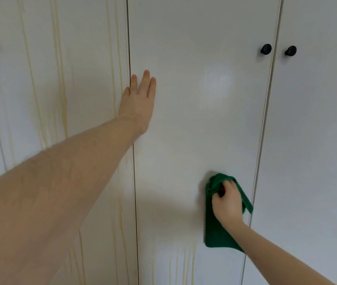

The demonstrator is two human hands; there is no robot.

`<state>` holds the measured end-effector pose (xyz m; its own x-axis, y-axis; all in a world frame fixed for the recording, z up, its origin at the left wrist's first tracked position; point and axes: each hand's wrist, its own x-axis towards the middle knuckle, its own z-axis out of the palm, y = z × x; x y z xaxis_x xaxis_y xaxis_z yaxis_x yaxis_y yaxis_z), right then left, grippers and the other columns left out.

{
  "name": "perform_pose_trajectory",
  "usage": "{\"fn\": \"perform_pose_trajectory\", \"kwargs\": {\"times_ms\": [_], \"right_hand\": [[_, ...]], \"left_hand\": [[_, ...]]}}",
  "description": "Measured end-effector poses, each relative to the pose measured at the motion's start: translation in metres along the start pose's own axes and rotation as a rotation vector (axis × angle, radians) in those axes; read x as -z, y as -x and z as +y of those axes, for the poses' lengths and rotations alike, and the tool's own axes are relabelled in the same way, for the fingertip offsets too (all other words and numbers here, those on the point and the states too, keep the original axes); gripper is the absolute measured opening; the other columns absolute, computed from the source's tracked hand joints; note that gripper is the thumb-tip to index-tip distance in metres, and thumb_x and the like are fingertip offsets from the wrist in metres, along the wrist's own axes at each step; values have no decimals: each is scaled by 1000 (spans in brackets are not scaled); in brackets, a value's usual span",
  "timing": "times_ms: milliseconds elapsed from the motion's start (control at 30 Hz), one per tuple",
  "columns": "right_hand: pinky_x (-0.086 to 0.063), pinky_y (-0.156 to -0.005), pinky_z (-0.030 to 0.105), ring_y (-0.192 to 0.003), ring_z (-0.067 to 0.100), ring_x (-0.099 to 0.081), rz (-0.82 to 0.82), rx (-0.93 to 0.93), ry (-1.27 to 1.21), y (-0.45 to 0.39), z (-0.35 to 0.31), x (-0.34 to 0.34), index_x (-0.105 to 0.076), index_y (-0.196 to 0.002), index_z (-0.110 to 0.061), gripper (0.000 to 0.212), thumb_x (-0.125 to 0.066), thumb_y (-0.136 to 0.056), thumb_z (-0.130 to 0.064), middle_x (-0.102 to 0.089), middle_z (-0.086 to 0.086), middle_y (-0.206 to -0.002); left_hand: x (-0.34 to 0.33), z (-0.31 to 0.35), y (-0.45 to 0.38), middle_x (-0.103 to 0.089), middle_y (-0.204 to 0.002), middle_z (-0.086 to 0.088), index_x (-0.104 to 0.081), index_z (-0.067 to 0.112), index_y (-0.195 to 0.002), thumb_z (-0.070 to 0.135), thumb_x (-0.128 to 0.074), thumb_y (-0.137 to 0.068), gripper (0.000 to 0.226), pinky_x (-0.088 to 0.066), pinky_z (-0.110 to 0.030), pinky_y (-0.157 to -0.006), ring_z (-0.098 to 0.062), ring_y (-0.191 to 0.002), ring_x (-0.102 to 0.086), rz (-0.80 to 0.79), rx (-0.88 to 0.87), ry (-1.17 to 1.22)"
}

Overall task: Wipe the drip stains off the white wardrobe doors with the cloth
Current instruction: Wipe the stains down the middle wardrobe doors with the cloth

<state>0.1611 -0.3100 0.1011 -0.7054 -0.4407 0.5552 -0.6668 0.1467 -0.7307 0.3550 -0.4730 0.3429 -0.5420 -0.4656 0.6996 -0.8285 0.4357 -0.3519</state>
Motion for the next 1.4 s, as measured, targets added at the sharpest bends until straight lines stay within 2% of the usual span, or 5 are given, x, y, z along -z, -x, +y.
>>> {"fn": "perform_pose_trajectory", "kwargs": {"times_ms": [367,733,900,1133,1400], "right_hand": [[-45,-97,28,-110,18,-52,-286,349,134,52,-93,-144,-56,-129,-18,30,-56,-99,-22,-54,4,-126],[-45,-100,30,-117,20,-54,-407,490,255,58,-38,-134,-57,-133,-21,39,-61,-95,-28,-55,2,-130],[-49,-72,30,-92,23,-61,-372,415,327,49,13,-98,-67,-99,-15,23,-63,-77,-13,-62,6,-108],[-41,-62,32,-74,19,-49,-235,98,396,26,62,-33,-54,-79,-11,11,-55,-77,0,-50,4,-94],[-34,-54,26,-60,19,-46,-83,-155,-116,44,60,-23,-41,-67,-14,29,-54,-78,10,-50,8,-70]], "left_hand": [[-7,1,-3,24,-164,-18,18,3,-156,22,-85,-78,131,-25,-47,-122,-46,-152,3,19,-1,-14],[-10,-1,-5,25,-164,-16,18,5,-156,20,-86,-77,132,-26,-47,-122,-45,-153,3,12,-3,-4],[-15,-4,-6,26,-164,-14,18,7,-157,20,-88,-75,135,-21,-51,-122,-43,-153,5,16,-8,30],[-22,3,21,16,-168,-9,7,16,-160,11,-73,-83,111,-6,-56,-125,-35,-155,9,112,-115,64],[-104,83,170,-33,-159,12,-51,30,-142,-7,-63,-78,75,-26,-36,-121,-14,-149,-29,169,-59,879]]}}
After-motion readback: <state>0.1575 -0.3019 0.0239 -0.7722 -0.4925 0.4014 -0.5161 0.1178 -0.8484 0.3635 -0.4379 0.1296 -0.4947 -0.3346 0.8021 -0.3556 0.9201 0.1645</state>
